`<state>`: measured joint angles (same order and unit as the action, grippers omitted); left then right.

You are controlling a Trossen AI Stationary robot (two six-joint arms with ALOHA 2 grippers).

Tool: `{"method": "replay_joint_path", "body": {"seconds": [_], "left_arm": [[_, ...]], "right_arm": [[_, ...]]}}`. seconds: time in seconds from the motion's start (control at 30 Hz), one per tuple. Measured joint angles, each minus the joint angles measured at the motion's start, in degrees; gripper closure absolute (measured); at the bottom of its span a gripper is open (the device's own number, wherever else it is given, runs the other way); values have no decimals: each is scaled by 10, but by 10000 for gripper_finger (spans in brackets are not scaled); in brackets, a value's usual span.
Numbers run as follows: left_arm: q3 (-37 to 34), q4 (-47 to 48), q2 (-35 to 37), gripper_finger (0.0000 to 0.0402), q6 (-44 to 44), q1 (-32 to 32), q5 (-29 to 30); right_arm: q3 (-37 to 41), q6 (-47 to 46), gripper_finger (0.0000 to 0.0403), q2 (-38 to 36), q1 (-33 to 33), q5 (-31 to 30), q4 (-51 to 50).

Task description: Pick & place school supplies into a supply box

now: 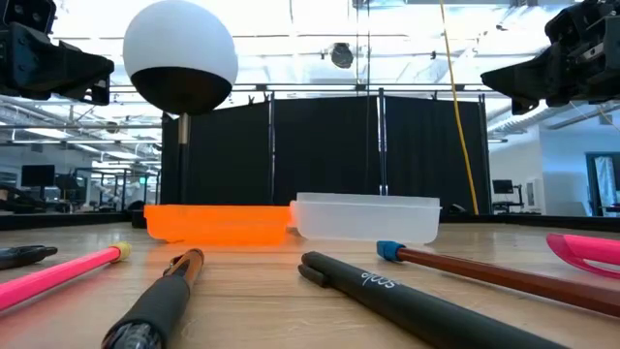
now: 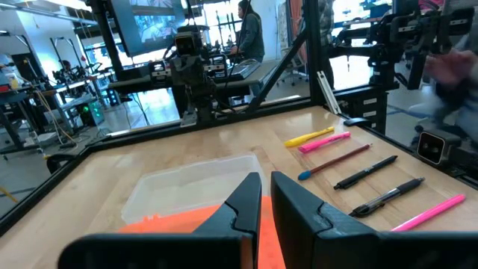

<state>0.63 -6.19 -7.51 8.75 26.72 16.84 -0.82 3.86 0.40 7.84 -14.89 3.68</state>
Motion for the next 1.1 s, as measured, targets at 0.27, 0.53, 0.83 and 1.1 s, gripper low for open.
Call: {"method": "replay_joint_path", "body": {"seconds": [0.27,0.53,0.83,1.1], "left_arm": [[0,0,0,360,0,0,0],[0,0,0,360,0,0,0],[0,0,0,360,0,0,0],[0,-1,0,360,-56,0,0]], "right_arm": [[0,0,403,0,0,0,0],[0,0,403,0,0,0,7],[0,-1,403,0,0,0,18],[0,-2,403,0,0,0,20]]}}
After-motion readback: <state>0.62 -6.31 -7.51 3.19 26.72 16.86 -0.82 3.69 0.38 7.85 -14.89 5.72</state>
